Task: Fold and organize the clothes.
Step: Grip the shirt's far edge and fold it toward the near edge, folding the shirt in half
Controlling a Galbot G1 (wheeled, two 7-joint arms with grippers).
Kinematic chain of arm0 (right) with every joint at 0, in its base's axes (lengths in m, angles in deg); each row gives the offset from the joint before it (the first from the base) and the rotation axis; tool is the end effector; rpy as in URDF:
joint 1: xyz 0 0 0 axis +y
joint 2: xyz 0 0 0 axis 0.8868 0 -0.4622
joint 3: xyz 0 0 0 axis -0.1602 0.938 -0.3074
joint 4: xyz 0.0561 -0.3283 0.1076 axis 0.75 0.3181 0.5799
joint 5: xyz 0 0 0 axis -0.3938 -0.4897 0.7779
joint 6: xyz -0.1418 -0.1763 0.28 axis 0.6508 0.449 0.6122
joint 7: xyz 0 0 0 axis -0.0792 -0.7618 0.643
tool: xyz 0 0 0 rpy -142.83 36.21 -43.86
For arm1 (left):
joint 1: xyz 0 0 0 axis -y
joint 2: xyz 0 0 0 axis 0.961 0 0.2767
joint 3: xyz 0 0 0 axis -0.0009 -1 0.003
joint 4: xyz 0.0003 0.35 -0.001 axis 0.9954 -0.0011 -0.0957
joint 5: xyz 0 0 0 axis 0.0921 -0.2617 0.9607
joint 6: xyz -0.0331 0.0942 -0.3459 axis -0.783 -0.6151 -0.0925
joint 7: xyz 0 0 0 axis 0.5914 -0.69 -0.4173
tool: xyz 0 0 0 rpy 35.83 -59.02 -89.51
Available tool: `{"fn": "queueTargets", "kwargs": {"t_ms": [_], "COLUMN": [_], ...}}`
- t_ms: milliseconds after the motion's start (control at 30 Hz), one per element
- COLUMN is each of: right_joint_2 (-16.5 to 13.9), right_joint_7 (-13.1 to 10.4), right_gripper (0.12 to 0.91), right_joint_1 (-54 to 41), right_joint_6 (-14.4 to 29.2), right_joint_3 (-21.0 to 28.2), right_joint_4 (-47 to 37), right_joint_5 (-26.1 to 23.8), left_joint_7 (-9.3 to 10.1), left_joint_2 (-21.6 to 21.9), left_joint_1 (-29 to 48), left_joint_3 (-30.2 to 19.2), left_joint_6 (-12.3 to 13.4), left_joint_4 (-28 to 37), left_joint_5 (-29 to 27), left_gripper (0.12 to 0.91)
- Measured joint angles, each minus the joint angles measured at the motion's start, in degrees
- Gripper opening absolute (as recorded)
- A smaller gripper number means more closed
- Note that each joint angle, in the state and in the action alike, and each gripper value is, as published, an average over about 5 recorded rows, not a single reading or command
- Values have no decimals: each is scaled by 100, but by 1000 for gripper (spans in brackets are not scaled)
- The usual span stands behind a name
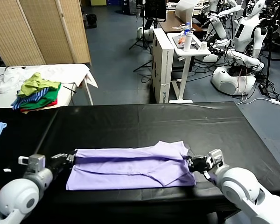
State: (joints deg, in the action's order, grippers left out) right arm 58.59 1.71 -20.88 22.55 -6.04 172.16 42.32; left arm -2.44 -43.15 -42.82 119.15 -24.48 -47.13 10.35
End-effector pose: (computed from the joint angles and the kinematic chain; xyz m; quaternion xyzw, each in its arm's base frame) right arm 0.2708 -0.0699 -0.2045 0.2071 -0.9139 0.0864 0.3384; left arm 0.2345 0.1444 -0.2085 -0.0702 -0.9551 -0.0283 0.2864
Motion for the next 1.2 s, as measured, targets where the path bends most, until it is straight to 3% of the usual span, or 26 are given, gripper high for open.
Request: {"fn": "queueTargets", "kwargs": {"t_ms": [533,600,667,767,900,1000,1100,1200], "right_joint_2": [-58,-101,-144,-196,-202,-128,39,326], "right_joint_7": [29,27,19,-11,-31,-51,-171,-286], "right_gripper": [140,161,239,419,702,849,899,906], "right_joint_1": [-40,-18,10,55,123,144,79,-96], "right_joint_6": [0,0,0,0,0,0,56,282], "right_joint_3": [29,-2,-43,-121,-277,-412,-462,-400], "right_joint_4": [-17,37,101,219,355,356,231,2], "right_joint_5": [139,195,248,347,499,539,508,337], "left_joint_7": [-21,10,63,169,334,393,395,428], "left_joint_2": [-315,-360,-400,-457,-554,-648,-741,-835], "left_joint_1": [-562,-606,-643,-691,-741,-811,-832,-705], "left_joint_3": [93,93,92,95,125,206,308,344], "left_joint_6": [-36,-70,-124,-217,-415,-532,-465,-262], "left_joint_4": [-182,-199,-235,-301,-393,-495,-572,-542], "left_joint_5": [-469,-490,-494,-495,-492,-476,-439,-369], "left_gripper": [199,200,212,316,571,754,874,903]}}
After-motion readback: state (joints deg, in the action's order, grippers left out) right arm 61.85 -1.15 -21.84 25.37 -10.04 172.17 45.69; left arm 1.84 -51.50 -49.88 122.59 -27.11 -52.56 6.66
